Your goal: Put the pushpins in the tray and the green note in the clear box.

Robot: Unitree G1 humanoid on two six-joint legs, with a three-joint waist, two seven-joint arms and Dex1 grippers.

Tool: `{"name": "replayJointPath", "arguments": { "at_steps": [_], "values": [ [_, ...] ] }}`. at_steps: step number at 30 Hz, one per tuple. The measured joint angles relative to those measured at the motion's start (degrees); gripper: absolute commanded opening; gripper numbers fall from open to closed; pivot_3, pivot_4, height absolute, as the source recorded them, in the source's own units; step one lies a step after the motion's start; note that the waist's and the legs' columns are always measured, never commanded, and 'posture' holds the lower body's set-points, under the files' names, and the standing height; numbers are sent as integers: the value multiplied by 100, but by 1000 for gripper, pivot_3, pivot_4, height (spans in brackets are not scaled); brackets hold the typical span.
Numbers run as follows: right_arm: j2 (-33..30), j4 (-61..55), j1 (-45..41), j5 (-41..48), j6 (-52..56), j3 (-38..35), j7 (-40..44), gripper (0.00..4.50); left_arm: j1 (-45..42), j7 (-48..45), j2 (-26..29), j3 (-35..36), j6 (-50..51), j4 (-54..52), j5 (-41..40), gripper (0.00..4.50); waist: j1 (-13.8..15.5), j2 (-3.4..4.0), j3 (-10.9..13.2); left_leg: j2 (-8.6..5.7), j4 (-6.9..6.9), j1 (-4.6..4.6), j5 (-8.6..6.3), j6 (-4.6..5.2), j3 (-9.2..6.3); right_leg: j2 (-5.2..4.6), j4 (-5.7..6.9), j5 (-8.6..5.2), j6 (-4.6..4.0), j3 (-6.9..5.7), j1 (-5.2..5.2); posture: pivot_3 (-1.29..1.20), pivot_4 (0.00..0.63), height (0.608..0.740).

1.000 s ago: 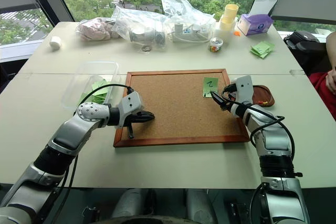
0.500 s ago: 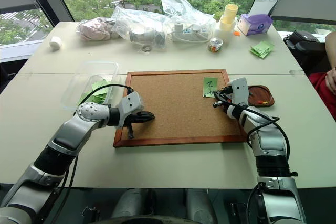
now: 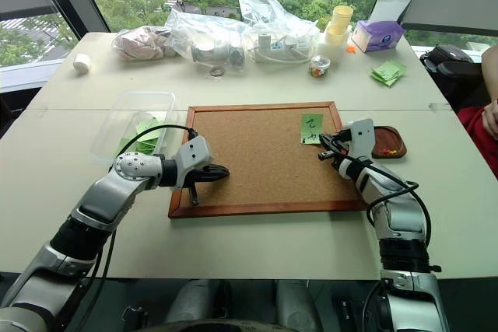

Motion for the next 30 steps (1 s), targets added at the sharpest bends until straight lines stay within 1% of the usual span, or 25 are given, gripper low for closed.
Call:
{"name": "replayJointPath", "arguments": {
  "at_steps": [6,13,19,27,30],
  "values": [
    [39,-300,9,124,-15,-332,-231,27,-5,-18,-5,-2,-42,37,5,0,0,0,0,0,0,1,0,0,0,0,0,0,0,0,1,0,150,738],
    [7,-284,101,182,-31,-734,-561,27,-11,-25,-12,-6,-64,56,7,0,4,0,0,-1,0,0,-1,1,0,-1,0,0,0,0,1,0,150,738],
    [-369,417,179,-257,-67,-960,-972,27,-11,-38,-7,-3,-66,63,15,0,-8,1,-1,-2,0,2,0,1,1,-1,-2,0,-1,1,2,0,150,738],
    [-376,842,14,-444,-240,-951,-1174,27,-30,-63,-27,-8,-67,73,54,0,1,4,-3,-2,0,2,0,0,0,0,-1,0,0,2,3,0,150,738],
    [-376,1023,-47,-463,-291,-950,-1192,886,-30,-64,-28,-8,-73,72,59,0,2,4,-3,-2,0,2,1,-1,1,-1,-1,0,0,2,4,0,150,738]
  ]
}}
